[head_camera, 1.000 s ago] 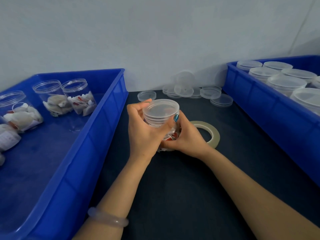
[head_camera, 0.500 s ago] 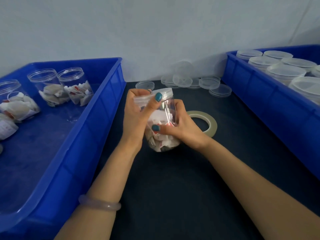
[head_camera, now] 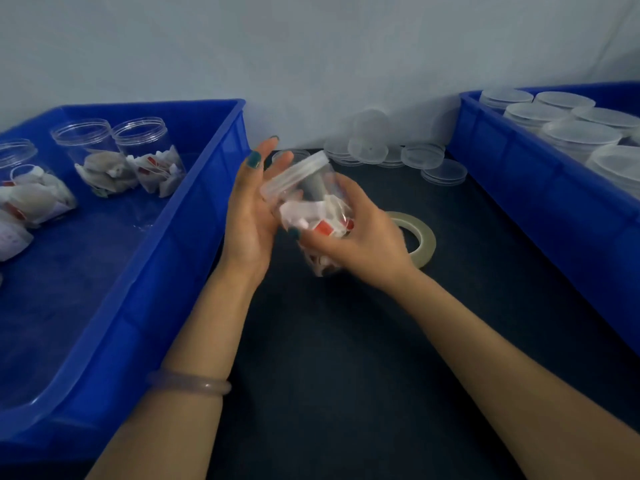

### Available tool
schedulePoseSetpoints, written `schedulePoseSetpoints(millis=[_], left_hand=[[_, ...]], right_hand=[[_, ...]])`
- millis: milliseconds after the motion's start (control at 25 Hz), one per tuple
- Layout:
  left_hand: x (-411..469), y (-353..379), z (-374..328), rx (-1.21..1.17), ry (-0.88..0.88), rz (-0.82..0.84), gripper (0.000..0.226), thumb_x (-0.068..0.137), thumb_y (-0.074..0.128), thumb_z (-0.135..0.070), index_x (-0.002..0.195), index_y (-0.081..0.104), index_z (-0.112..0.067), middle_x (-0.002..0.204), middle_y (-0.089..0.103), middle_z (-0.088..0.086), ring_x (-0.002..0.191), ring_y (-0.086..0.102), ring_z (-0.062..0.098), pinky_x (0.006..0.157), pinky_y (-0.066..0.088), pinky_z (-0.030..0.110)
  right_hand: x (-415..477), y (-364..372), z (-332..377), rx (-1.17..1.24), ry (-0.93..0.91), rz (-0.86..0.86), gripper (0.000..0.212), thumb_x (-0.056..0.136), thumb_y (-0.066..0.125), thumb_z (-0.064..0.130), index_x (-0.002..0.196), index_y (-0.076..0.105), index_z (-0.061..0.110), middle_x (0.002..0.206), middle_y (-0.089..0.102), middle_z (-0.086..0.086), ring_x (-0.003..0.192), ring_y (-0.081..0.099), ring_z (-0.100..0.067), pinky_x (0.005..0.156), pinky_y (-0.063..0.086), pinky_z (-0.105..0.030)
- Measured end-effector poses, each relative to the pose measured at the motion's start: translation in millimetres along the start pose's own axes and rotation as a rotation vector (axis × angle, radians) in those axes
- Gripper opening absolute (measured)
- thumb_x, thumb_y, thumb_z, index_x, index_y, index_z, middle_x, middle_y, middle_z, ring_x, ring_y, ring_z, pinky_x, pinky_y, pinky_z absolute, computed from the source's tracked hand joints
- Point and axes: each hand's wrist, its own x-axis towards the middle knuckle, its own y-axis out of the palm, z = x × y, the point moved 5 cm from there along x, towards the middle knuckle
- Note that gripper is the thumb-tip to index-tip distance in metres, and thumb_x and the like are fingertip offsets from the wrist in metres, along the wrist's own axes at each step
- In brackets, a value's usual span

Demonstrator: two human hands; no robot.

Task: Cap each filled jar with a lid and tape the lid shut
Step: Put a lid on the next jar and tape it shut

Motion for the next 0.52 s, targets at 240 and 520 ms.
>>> schedulePoseSetpoints(millis=[240, 520], left_hand=[[2.8, -0.6, 1.3, 0.109, -0.036, 0.073, 0.090, 0.053, 0.081, -0.070, 0.124, 0.062, -0.017, 0.124, 0.067, 0.007, 0.107, 0.068, 0.022, 0.085, 0.055, 0.033], [3.7, -2.7, 2.8, 0.042, -0.071, 0.032, 0.078, 0.075, 0.080, -0.048, 0.137, 0.052, -0.010, 0.129, 0.065, 0.014, 0.114, 0.066, 0.029, 0.102, 0.051, 0.048]], right_hand=[[1.8, 7.8, -6.8, 0.333, 0.113, 0.310, 0.058, 0.075, 0.067, 0.060, 0.121, 0.060, 0.026, 0.102, 0.074, 0.006, 0.090, 0.071, -0.012, 0.079, 0.057, -0.032], [1.8, 3.1, -0.7, 0.204, 0.127, 0.141, 0.063, 0.072, 0.067, 0.067, 0.120, 0.057, 0.029, 0.099, 0.074, 0.007, 0.088, 0.071, -0.011, 0.078, 0.058, -0.033]])
